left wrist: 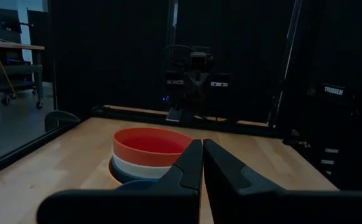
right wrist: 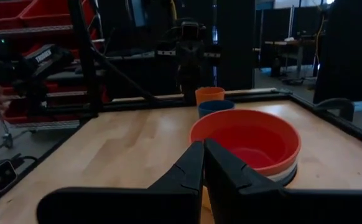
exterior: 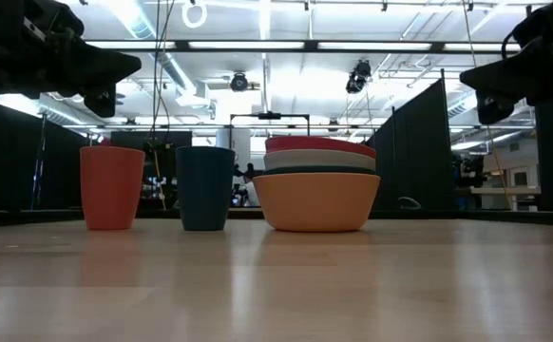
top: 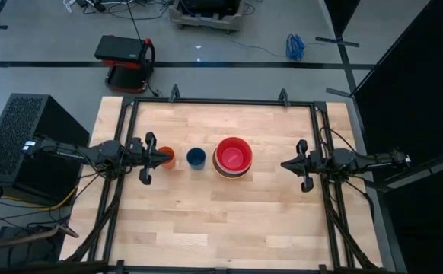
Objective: Nest bowls inside each other
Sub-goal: Return to Home Position
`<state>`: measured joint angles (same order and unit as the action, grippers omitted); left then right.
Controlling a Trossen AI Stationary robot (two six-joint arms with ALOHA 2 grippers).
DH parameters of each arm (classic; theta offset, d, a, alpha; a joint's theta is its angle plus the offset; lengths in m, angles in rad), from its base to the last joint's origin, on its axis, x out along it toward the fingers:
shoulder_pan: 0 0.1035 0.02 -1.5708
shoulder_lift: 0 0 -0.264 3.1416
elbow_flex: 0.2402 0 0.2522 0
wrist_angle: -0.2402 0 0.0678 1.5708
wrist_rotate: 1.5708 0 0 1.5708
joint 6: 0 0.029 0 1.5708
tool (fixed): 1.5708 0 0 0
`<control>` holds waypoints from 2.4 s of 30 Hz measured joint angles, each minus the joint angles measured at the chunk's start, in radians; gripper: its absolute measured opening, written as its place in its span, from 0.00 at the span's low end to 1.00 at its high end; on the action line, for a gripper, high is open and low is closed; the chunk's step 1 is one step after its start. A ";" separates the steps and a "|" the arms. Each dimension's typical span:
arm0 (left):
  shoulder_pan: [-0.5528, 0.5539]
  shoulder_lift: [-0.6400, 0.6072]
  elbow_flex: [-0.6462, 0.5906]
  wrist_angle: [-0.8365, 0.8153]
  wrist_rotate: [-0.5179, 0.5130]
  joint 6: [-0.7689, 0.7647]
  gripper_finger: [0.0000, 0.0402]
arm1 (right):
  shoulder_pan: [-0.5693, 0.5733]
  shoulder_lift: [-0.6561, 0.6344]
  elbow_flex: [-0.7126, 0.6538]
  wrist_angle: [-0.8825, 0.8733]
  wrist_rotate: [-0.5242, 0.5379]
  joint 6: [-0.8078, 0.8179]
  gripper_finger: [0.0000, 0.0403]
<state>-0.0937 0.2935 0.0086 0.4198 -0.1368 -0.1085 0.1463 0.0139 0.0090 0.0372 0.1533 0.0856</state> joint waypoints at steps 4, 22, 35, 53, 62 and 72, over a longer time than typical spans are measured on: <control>0.000 0.000 0.000 0.001 0.000 0.000 0.00 | 0.000 0.000 0.000 0.001 0.009 0.034 0.00; 0.000 0.000 -0.001 0.001 0.000 0.000 0.00 | 0.000 0.000 -0.001 0.000 -0.001 -0.035 0.00; 0.000 0.000 -0.001 0.002 0.000 0.000 0.01 | 0.000 0.000 -0.002 0.000 -0.001 -0.038 0.00; 0.000 0.000 -0.001 0.002 0.000 0.000 0.01 | 0.000 0.000 -0.002 0.001 -0.001 -0.038 0.00; 0.000 0.000 -0.002 0.002 0.000 0.000 0.00 | 0.000 0.000 -0.002 0.001 -0.001 -0.038 0.00; 0.000 0.000 -0.002 0.002 0.000 0.000 0.01 | 0.000 0.000 -0.002 0.001 -0.001 -0.038 0.00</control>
<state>-0.0937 0.2935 0.0071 0.4213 -0.1368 -0.1089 0.1467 0.0140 0.0067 0.0380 0.1520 0.0475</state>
